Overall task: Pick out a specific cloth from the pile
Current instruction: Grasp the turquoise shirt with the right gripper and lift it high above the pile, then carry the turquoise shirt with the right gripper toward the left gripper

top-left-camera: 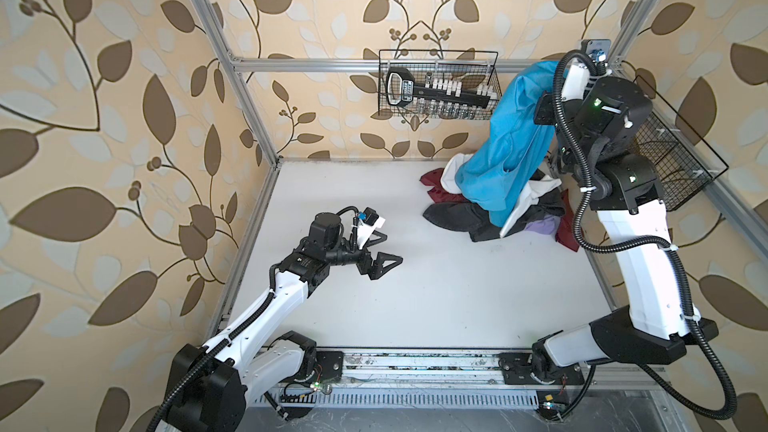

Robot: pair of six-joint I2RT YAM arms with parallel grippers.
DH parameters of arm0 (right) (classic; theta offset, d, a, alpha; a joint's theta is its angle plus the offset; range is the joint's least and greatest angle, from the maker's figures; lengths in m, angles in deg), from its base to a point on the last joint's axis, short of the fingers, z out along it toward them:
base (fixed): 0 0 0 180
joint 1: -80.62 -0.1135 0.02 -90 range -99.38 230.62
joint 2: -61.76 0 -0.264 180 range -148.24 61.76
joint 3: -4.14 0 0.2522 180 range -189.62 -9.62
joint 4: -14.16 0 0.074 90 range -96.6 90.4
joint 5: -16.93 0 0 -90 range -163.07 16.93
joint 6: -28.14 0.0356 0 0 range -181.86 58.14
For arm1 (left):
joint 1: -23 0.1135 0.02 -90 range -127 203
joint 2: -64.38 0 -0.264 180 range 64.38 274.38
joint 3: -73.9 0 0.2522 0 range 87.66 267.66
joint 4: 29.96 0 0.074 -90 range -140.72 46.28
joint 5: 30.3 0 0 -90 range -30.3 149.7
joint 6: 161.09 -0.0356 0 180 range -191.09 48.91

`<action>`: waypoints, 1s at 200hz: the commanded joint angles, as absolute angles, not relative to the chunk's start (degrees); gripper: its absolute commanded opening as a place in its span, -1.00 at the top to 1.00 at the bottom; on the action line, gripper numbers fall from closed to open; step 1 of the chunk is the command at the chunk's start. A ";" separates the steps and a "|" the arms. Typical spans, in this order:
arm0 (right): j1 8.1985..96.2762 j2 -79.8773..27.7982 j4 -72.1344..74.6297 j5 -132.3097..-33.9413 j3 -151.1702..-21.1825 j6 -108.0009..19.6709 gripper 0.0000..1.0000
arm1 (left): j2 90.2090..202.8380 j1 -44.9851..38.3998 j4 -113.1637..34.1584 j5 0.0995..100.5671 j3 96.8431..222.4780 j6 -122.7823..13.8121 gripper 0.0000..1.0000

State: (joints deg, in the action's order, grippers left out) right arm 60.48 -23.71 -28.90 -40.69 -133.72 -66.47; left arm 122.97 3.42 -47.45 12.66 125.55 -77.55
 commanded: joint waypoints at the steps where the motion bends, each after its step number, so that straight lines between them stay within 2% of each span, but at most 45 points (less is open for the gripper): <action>1: 60.40 -24.64 -27.06 -42.65 -136.04 -67.05 1.00 | 121.34 2.87 -47.15 13.11 125.63 -79.02 -0.98; 94: 60.04 -23.43 -22.08 -66.36 -133.82 -55.61 1.00 | 120.15 2.78 -47.24 14.15 125.11 -79.52 -0.98; 126: 56.27 -24.60 -19.69 -74.51 -133.75 -52.30 1.00 | 118.67 2.69 -46.82 15.71 124.45 -79.62 -0.98; 155: 51.18 -28.55 -18.21 -80.58 -135.28 -51.37 1.00 | 116.42 2.52 -45.79 16.75 123.32 -79.58 -0.98; 200: 47.01 -41.12 -19.34 -88.70 -144.94 -49.01 1.00 | 113.37 2.17 -44.78 18.72 121.61 -79.78 -0.98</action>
State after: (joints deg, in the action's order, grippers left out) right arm 48.22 -36.10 -20.71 -81.52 -141.41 -51.54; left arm 115.36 2.79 -46.92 17.14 122.47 -78.51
